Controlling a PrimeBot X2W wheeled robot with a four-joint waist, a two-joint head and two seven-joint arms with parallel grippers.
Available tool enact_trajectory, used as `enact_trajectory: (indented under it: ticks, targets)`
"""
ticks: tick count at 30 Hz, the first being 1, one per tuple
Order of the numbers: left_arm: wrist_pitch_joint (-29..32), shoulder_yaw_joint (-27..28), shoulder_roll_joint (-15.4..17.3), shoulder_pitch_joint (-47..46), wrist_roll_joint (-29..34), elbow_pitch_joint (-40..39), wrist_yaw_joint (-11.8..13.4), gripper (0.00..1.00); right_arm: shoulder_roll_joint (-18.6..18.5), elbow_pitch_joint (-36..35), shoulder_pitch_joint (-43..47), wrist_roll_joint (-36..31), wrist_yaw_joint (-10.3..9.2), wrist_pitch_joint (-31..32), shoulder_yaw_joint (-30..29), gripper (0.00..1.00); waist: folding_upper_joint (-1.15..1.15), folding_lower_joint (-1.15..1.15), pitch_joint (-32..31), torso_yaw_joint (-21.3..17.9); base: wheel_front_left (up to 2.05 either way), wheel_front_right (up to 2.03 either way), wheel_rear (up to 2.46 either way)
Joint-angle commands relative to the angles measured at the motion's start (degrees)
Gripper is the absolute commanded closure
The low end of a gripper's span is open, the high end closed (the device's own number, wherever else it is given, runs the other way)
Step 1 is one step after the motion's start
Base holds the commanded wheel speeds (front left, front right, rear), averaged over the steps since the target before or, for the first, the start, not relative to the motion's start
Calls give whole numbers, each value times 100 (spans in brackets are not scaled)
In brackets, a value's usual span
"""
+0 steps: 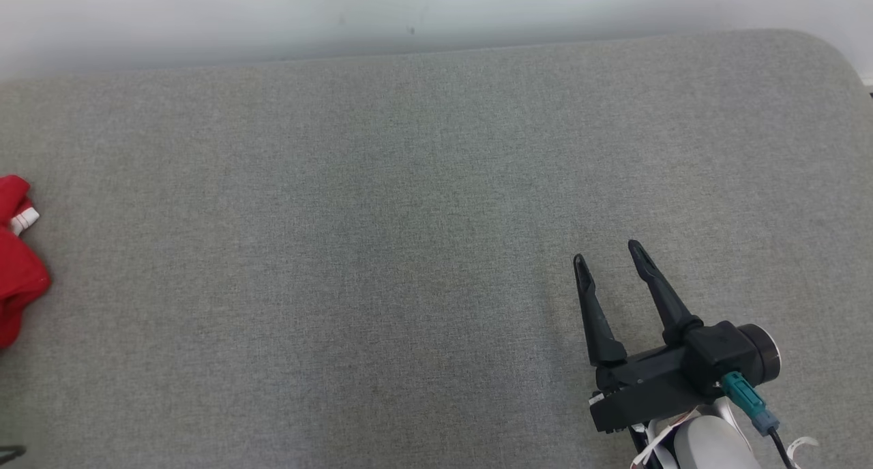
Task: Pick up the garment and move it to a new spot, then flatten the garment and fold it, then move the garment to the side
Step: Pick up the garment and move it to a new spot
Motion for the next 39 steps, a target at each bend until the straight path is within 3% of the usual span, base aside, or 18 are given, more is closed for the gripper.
enact_trajectory:
  ticks: [1, 2, 3, 13, 21, 27, 30, 39]
  targets:
    - [-40, -42, -6, 155, 63, 73, 16, 0, -4, 11, 67, -19, -12, -6, 5, 0, 0, 0, -26, 0, 0, 0, 0]
    - [-132, -39, -15, 140, 49, 75, 26, 60, -6, 18, 80, -25, -12, -6, -8, 0, 0, 0, -34, 6, 0, 0, 0]
    - [-204, -53, -29, 122, 49, 79, 18, 100, -8, 25, 89, -24, -12, -6, -24, 0, 0, 0, -48, 19, 0, 0, 0]
    - [-1131, -251, -78, -357, 113, -430, -202, 100, -4, 50, 222, 76, -12, -6, -142, 0, 0, 0, -360, 264, 0, 0, 0]
    - [-1677, -542, -351, -991, 17, -1564, -451, 100, -6, 100, 315, 216, -12, -5, -191, 0, 0, 0, -667, 412, 0, 0, 0]
    - [-1483, -852, -748, -1214, -312, -2792, -525, 100, -8, 125, 359, 308, -12, -6, -164, 0, 0, 0, -888, 213, 0, 0, 0]
    - [-1237, -977, -1024, -1203, -585, -3499, -545, 100, -7, 130, 409, 325, -12, -5, -191, 0, 0, 0, -966, 24, 0, 0, 0]
    - [-492, -1337, -1460, -860, -936, -5327, -462, 100, -4, 136, 482, 337, -12, -6, -371, 0, 0, 0, -920, -675, 0, 0, 0]
